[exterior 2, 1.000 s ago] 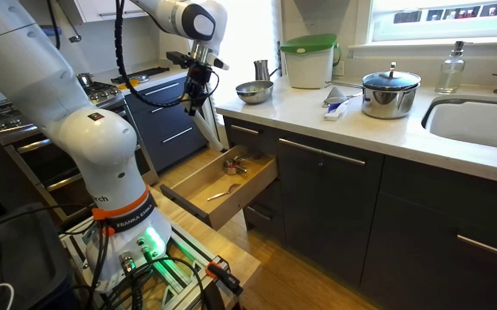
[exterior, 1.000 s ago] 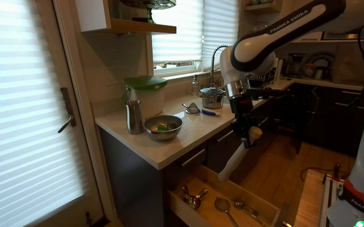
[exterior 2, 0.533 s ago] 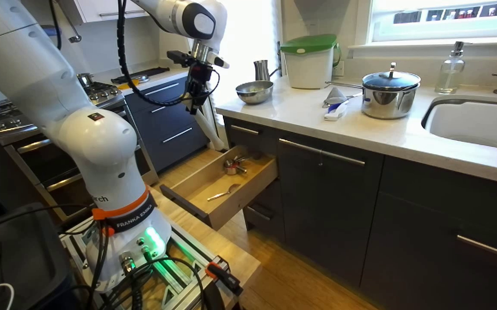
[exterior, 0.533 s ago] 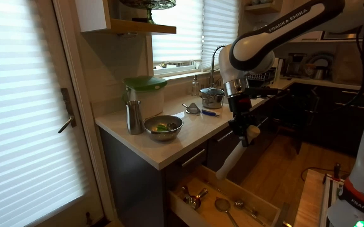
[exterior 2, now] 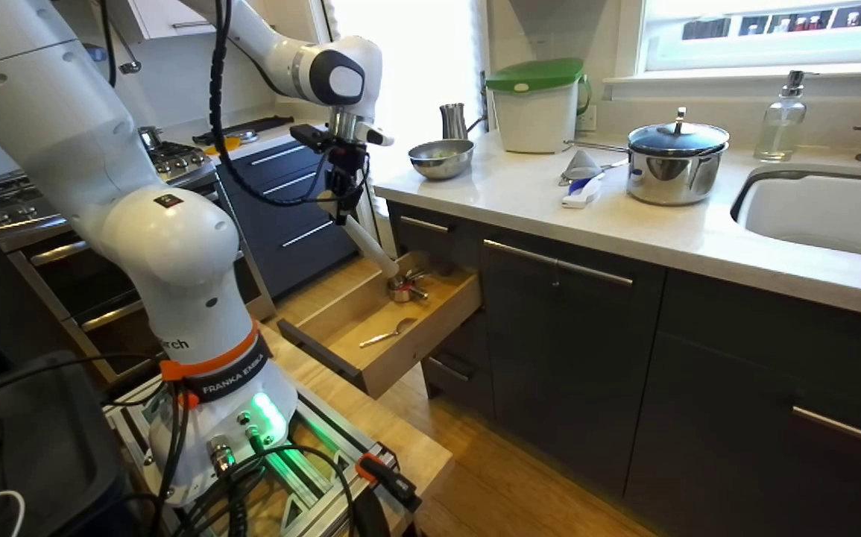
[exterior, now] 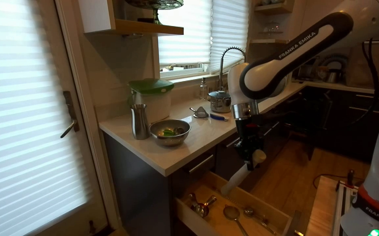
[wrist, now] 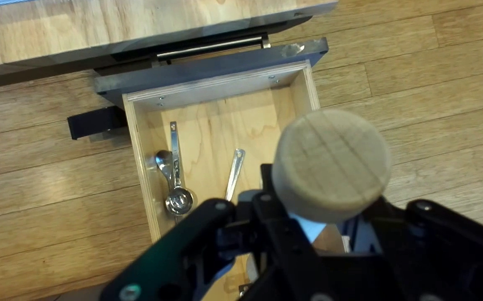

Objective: Put the rolling pin in the open drawer

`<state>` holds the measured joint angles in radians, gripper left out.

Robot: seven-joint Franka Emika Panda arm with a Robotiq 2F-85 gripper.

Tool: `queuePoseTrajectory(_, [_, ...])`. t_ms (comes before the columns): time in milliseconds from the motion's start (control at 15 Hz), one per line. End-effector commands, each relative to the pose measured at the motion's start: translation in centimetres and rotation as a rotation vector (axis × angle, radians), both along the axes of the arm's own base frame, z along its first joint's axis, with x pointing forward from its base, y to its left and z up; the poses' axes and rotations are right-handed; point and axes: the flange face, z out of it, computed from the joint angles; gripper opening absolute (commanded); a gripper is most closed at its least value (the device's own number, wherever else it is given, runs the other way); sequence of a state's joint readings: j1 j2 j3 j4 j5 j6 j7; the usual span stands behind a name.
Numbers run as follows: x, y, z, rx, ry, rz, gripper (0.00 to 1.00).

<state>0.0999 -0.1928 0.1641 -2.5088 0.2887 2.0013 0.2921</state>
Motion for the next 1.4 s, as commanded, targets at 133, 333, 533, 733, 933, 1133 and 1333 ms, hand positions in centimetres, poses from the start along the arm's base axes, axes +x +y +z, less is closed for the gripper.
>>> queuePoseTrajectory(133, [-2.7, 0.7, -4.8, -0.042, -0.074, -0.042, 0.08])
queuePoseTrajectory(333, [-2.4, 0.3, -5.5, -0.040, -0.074, -0.037, 0.08])
queuePoseTrajectory(533, [-2.6, 0.1, -6.1, -0.043, -0.066, -0.039, 0.33])
queuePoseTrajectory(733, [-2.6, 0.2, -6.9, -0.064, -0.097, -0.062, 0.08])
queuePoseTrajectory(933, [-3.1, -0.2, -8.6, -0.075, -0.105, -0.091, 0.08])
queuePoseTrajectory(1133, [-3.4, -0.6, -10.0, -0.112, -0.149, -0.111, 0.08])
queuePoseTrajectory(1333, [-3.5, -0.7, -11.4, -0.133, -0.202, -0.077, 0.08])
